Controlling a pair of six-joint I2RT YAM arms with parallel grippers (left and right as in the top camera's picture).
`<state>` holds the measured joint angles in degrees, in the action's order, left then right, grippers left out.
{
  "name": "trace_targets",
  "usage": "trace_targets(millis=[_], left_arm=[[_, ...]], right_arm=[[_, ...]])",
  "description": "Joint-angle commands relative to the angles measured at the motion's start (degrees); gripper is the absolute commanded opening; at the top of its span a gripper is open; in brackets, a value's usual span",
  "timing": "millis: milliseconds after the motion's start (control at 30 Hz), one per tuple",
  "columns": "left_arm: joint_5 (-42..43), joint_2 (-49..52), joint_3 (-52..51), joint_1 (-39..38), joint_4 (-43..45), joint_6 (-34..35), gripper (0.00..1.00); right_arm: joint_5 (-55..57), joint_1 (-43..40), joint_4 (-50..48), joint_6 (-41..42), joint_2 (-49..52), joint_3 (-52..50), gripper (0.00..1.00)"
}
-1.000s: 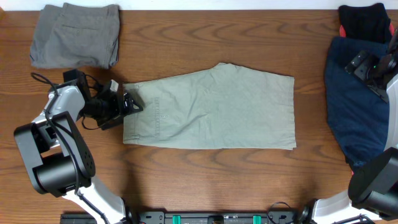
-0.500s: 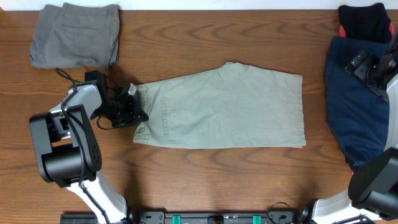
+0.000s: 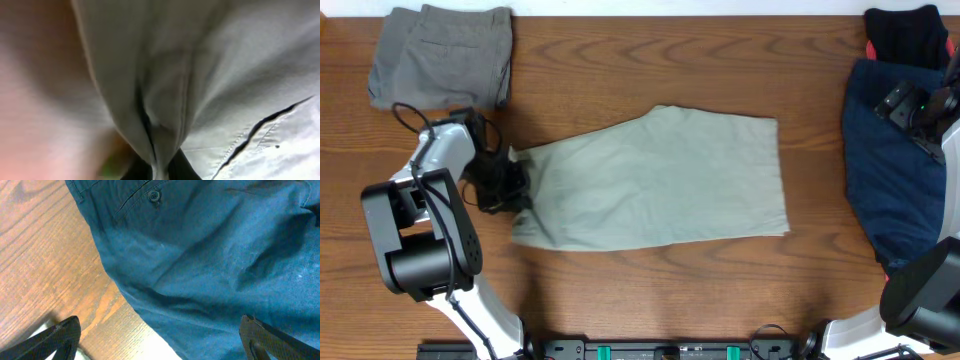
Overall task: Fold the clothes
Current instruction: 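Grasp the trousers' left end with the left gripper and lift, then fold the held left half rightward over the trousers' right half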
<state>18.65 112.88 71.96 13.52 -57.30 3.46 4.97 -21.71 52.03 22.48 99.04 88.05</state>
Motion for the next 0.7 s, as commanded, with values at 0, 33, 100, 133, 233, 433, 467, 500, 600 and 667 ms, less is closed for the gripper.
trace_targets(millis=[0,33,100,133,233,433,467,500,600,667], left_arm=[[-12.76,-3.34,6.36,0.50,-4.42,3.32,0.06],[-13.60,-4.28,7.93,0.50,-5.92,3.32,0.06],[-14.05,-6.62,11.17,0.50,-8.90,3.30,0.06],[-14.01,-7.78,12.55,0.50,-10.12,3.30,0.06],[-14.01,-11.56,16.72,0.37,-14.38,3.26,0.06],[-15.17,-17.33,25.35,-1.73,-23.93,1.66,0.06],[-15.61,-17.81,26.67,-2.29,-25.29,1.51,0.06],[-15.76,-18.21,28.17,-2.99,-26.73,1.38,0.06],[-15.74,-18.43,31.26,-5.11,-29.57,0.74,0.06],[-15.72,-18.43,31.54,-6.84,-30.10,0.70,0.06]], right_arm=[[0.79,0.37,0.04,-0.70,0.52,0.68,0.99],[0.81,0.35,0.04,-0.70,0.52,0.68,0.99],[0.79,0.37,0.04,-0.70,0.52,0.68,0.99],[0.79,0.35,0.04,-0.70,0.52,0.68,0.99],[0.79,0.35,0.04,-0.70,0.52,0.68,0.99],[0.79,0.35,0.04,-0.70,0.52,0.68,0.99],[0.81,0.35,0.04,-0.70,0.52,0.68,0.99],[0.79,0.35,0.04,-0.70,0.52,0.68,0.99],[0.79,0.37,0.02,-0.70,0.52,0.68,0.99],[0.81,0.37,0.04,-0.70,0.52,0.68,0.99]])
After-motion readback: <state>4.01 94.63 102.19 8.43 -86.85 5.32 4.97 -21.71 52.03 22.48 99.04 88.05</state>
